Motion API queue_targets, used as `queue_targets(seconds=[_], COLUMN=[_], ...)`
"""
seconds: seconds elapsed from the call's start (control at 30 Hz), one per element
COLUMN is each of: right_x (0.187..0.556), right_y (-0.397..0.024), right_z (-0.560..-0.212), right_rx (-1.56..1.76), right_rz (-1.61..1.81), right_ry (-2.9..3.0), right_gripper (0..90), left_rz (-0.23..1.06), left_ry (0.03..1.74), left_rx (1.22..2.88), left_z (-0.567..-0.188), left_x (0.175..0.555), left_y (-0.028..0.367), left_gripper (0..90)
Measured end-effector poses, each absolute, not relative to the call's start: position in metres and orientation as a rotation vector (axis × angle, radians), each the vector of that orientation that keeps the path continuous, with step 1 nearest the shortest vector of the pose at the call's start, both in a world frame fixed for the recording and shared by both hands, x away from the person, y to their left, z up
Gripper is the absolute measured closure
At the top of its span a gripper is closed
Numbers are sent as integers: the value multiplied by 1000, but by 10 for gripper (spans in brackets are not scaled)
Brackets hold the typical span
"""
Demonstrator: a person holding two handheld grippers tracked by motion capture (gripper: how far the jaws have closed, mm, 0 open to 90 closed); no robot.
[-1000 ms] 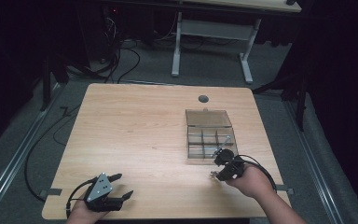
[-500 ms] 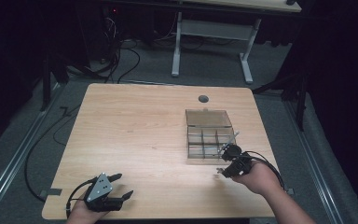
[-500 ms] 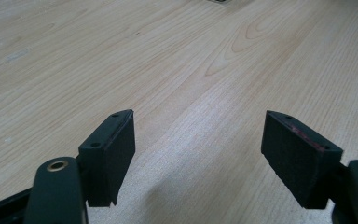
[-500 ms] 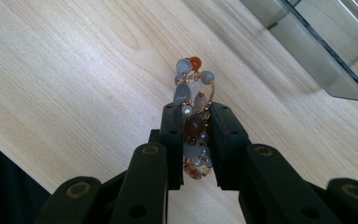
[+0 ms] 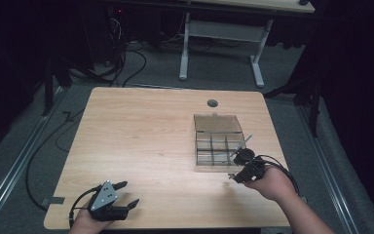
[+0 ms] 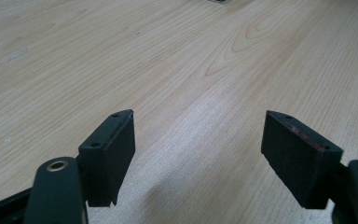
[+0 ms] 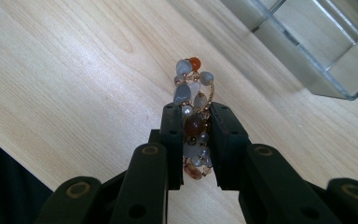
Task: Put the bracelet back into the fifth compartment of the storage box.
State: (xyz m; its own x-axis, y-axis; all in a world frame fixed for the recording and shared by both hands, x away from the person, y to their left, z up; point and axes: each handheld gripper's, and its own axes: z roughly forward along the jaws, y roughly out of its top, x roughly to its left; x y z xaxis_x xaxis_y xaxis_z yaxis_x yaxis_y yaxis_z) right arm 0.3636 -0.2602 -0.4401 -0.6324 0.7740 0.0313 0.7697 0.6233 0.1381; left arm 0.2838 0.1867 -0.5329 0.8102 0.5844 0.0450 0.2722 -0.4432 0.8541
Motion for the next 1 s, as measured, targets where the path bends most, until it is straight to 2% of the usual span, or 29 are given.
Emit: queue_targets(seconds=[0.53,1.0], right_x=[384,397], right_y=[-256,-250], right_z=[-413,-408], right_rx=[1344,1339], right_rz=[238,256], right_ry=[2784,2783], right_gripper=[775,775], left_rz=[415,412], left_ry=[633,635], left_rx=[2041,2043], left_z=[-533,-533], left_x=[284,284], left_y=[187,188], left_gripper=[263,263])
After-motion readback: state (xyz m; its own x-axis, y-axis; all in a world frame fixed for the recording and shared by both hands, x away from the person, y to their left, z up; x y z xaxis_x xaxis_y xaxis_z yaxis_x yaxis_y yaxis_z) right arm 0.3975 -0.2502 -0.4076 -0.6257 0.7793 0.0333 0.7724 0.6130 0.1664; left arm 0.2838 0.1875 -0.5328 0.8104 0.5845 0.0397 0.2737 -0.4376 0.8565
